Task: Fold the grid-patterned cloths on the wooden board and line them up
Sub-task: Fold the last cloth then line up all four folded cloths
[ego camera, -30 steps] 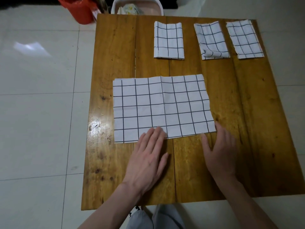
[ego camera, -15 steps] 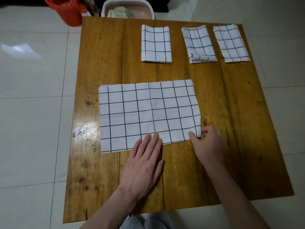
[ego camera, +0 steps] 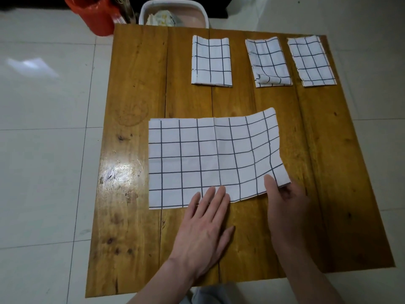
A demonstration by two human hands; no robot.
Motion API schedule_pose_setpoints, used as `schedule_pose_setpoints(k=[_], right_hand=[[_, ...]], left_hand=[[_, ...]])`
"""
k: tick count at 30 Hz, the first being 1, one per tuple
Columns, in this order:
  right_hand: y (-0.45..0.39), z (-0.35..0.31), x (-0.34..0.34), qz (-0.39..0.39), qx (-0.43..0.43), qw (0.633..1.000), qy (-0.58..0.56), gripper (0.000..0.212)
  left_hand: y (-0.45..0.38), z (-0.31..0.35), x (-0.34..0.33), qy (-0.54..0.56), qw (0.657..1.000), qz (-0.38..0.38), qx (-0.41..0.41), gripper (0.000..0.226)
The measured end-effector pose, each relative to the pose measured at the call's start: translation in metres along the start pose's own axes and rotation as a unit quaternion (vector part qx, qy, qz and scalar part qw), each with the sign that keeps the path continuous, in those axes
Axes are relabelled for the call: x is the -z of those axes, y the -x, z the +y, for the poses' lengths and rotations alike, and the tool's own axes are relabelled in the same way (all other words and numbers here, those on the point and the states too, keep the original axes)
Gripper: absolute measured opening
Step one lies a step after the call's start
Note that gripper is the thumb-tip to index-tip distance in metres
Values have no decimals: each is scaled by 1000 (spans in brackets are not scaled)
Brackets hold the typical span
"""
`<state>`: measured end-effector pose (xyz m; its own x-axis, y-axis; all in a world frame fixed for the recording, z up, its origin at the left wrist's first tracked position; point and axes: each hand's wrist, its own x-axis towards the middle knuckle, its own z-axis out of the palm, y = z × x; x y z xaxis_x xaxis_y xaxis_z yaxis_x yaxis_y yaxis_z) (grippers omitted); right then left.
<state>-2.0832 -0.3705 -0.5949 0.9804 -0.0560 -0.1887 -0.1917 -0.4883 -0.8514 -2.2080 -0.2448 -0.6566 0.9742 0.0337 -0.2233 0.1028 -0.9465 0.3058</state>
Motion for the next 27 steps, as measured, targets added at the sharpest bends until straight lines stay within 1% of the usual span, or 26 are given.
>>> schedule_pose_setpoints(k=[3,6,9,12,14,17,21,27], right_hand=[[15,-11,-3,14,85,996,26,29],[29,-18,-12,18,154,987,46,17],[40,-17,-26,-12,168,985,48,31],[50,-20,-42,-65,195,977,56,37],[54,-19,-53,-92,213,971,64,39],[58,-7,-71,-128,251,953,111,40],[63,7,-93,-175,297,922,175,43],[72,14,-113,-210,341,888,225,43]], left_hand=[[1,-2,6,18,1000,12,0,70],[4,-13,13,17,999,26,38,71],[12,-23,16,23,998,28,57,70],[24,-34,18,29,996,37,77,69],[34,-43,19,34,993,45,101,69],[48,-57,19,44,988,64,131,70],[60,-69,18,57,983,92,152,72],[63,-75,16,83,976,126,154,76]])
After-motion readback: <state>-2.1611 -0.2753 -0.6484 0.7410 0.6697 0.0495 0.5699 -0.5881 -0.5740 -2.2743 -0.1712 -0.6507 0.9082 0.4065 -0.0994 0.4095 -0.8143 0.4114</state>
